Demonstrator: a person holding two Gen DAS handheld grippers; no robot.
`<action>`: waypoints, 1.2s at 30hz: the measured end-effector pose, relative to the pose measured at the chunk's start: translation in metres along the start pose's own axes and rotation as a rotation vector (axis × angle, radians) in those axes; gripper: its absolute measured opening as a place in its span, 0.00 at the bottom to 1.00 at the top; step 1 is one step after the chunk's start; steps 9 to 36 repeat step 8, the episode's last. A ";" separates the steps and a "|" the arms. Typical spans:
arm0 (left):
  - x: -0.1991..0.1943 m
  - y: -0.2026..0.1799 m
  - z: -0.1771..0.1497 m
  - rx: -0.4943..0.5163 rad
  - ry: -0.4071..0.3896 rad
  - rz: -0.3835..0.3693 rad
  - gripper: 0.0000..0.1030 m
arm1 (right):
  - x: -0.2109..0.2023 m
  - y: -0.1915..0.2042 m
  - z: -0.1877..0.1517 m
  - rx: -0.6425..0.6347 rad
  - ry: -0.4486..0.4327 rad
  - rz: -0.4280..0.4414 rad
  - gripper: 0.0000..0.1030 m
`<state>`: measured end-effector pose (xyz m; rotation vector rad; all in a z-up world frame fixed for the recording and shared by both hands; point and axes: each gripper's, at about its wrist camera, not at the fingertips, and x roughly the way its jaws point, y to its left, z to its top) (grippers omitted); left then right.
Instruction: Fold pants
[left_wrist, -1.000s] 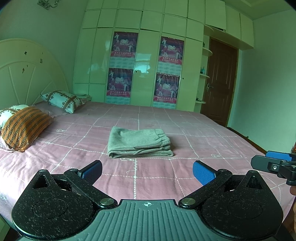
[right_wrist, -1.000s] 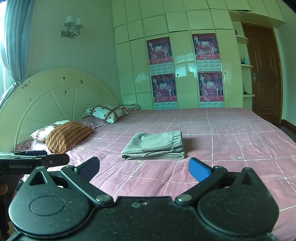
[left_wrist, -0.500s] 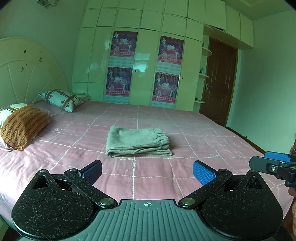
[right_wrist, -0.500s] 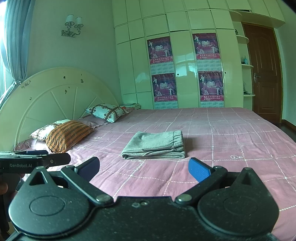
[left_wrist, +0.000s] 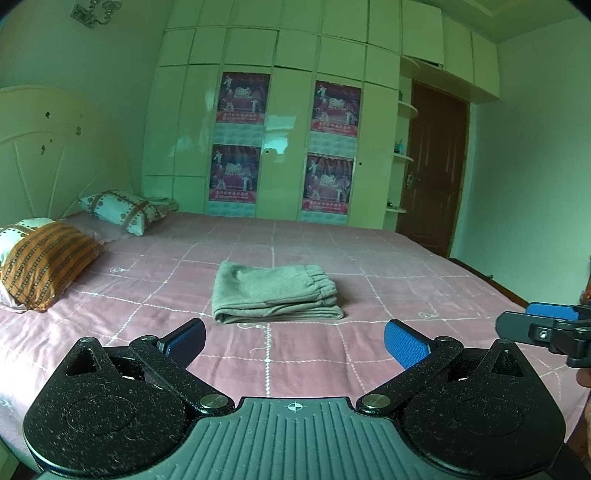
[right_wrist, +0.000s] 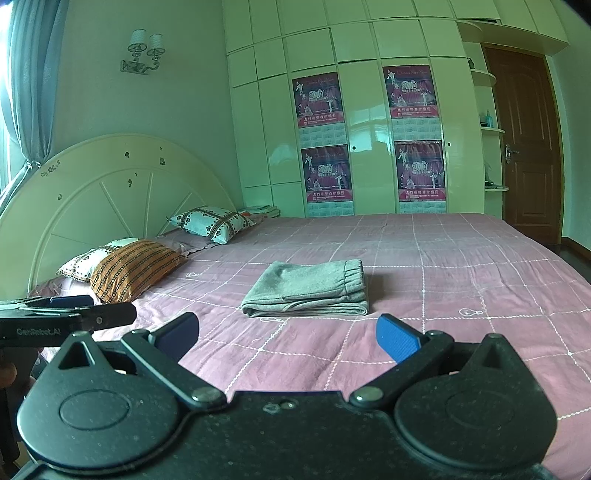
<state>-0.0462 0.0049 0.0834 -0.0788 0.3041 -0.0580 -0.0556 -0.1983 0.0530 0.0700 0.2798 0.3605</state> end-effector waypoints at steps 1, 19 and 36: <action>0.000 0.001 0.000 -0.005 0.001 -0.002 1.00 | 0.000 0.000 0.000 0.000 0.001 0.000 0.94; 0.001 0.000 -0.001 -0.008 0.003 -0.026 1.00 | 0.001 -0.004 -0.002 0.003 0.005 -0.005 0.94; 0.001 0.000 -0.001 -0.008 0.003 -0.026 1.00 | 0.001 -0.004 -0.002 0.003 0.005 -0.005 0.94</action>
